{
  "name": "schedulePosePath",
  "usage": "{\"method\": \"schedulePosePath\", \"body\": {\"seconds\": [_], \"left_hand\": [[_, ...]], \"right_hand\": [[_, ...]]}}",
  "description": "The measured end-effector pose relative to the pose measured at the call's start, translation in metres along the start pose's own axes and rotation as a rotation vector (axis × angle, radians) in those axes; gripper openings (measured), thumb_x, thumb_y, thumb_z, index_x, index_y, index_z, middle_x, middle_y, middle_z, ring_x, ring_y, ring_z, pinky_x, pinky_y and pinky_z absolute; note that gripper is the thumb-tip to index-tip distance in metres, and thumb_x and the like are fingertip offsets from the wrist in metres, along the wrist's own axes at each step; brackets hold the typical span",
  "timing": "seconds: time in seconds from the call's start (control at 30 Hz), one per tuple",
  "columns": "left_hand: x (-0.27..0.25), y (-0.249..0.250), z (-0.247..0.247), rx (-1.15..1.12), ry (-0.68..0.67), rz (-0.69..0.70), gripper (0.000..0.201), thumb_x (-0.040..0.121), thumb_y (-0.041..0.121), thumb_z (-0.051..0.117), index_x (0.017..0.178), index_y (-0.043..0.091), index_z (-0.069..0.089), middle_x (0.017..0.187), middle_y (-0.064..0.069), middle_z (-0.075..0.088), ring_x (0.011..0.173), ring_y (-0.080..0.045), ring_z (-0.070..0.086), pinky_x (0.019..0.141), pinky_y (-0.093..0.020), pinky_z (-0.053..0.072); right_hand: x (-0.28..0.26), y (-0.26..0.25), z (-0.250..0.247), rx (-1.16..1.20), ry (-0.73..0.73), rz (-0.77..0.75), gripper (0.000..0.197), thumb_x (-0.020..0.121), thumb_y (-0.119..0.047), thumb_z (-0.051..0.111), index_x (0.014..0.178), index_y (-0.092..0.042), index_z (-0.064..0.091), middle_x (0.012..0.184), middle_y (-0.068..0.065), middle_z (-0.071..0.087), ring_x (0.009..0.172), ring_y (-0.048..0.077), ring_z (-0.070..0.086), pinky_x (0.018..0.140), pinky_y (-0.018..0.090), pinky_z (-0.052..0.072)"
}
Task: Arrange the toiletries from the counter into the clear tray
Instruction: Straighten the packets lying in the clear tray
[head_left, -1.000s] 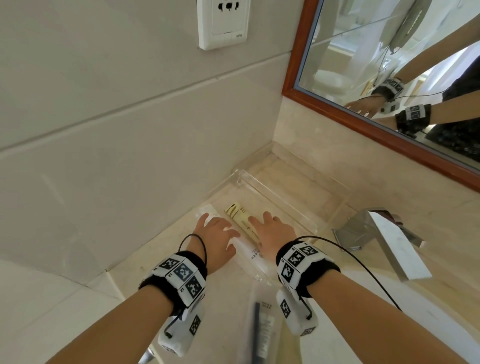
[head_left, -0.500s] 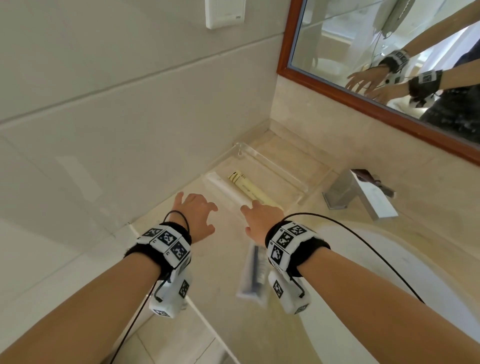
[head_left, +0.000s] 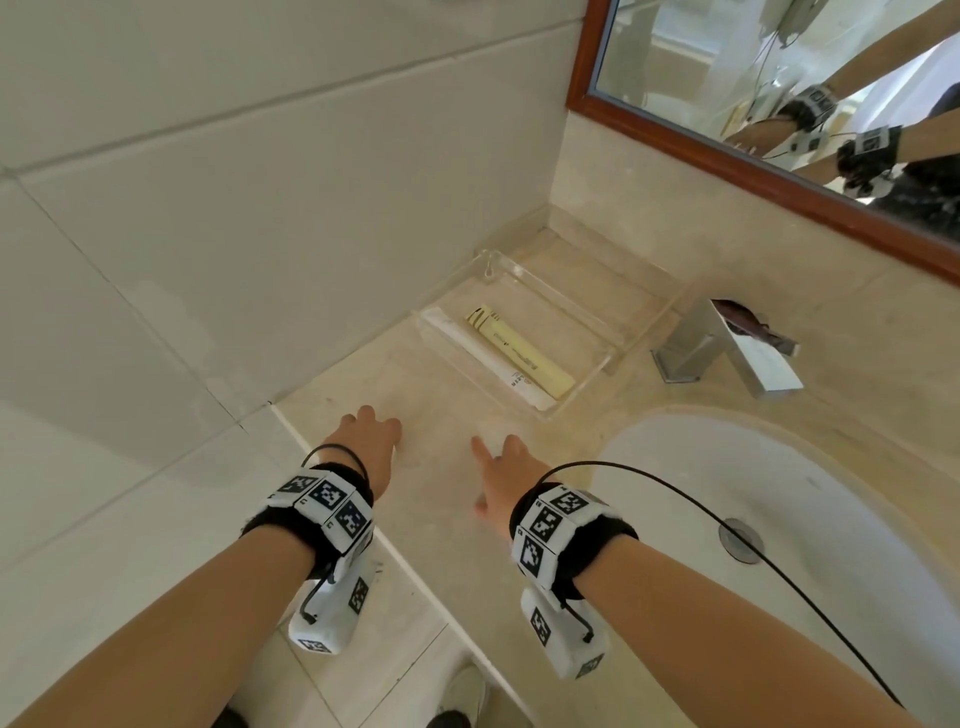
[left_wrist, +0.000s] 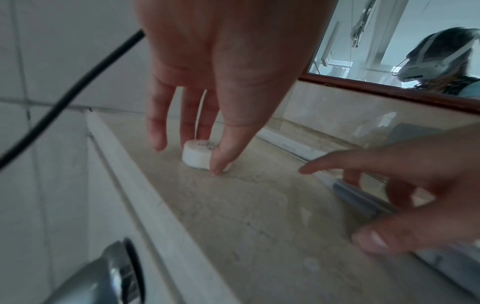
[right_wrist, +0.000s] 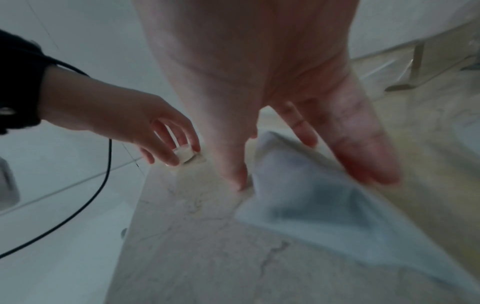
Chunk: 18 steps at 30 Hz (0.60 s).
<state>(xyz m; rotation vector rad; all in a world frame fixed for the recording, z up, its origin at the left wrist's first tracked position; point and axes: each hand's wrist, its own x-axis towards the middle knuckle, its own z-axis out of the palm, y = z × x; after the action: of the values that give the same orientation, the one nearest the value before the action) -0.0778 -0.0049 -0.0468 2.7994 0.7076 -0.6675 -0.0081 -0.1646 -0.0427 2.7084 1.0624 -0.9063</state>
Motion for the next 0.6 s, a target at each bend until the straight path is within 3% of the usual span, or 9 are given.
{"method": "schedulePosePath", "body": {"seconds": [0.13,0.2,0.37,0.47,0.6], "left_hand": [[0.001,0.002,0.001,-0.029,0.016,0.013,0.037,0.088,0.008,0.046,0.124,0.018,0.046,0.124,-0.013,0.042,0.114,-0.028,0.045,0.094,-0.035,0.047],[0.003,0.002,-0.001,-0.031,0.018,0.015,0.036,0.089,0.010,0.046,0.124,0.018,0.046,0.124,-0.012,0.043,0.114,-0.028,0.045,0.094,-0.035,0.046],[0.011,0.004,-0.005,-0.023,0.009,0.014,0.034,0.090,0.013,0.043,0.123,0.018,0.046,0.124,-0.012,0.044,0.113,-0.028,0.047,0.093,-0.035,0.046],[0.016,0.007,-0.008,-0.016,0.008,0.020,0.034,0.090,0.014,0.042,0.124,0.018,0.046,0.124,-0.012,0.044,0.112,-0.028,0.048,0.093,-0.035,0.047],[0.023,0.008,-0.016,-0.029,0.026,0.033,0.036,0.089,0.015,0.044,0.125,0.019,0.047,0.123,-0.012,0.045,0.111,-0.028,0.050,0.092,-0.035,0.048]], "right_hand": [[0.000,-0.009,0.003,-0.021,0.062,-0.047,0.082,0.090,-0.023,0.059,0.149,-0.028,0.003,0.145,0.019,0.019,0.111,0.035,0.052,0.086,0.037,0.048],[0.003,-0.009,0.004,-0.033,0.062,-0.019,0.085,0.088,-0.025,0.060,0.149,-0.028,0.000,0.150,0.019,0.012,0.118,0.037,0.045,0.091,0.039,0.047],[0.008,-0.009,-0.001,-0.066,0.013,0.039,0.069,0.085,-0.019,0.064,0.140,-0.016,0.023,0.150,0.019,0.013,0.130,0.039,0.030,0.101,0.043,0.041],[0.008,-0.011,-0.001,-0.042,0.022,0.016,0.065,0.085,-0.005,0.059,0.139,-0.019,0.026,0.150,0.018,0.010,0.130,0.038,0.026,0.098,0.040,0.042],[0.011,-0.011,-0.011,-0.014,0.039,-0.038,0.062,0.083,0.003,0.055,0.135,-0.021,0.031,0.147,0.017,0.014,0.128,0.037,0.027,0.093,0.039,0.044]]}}
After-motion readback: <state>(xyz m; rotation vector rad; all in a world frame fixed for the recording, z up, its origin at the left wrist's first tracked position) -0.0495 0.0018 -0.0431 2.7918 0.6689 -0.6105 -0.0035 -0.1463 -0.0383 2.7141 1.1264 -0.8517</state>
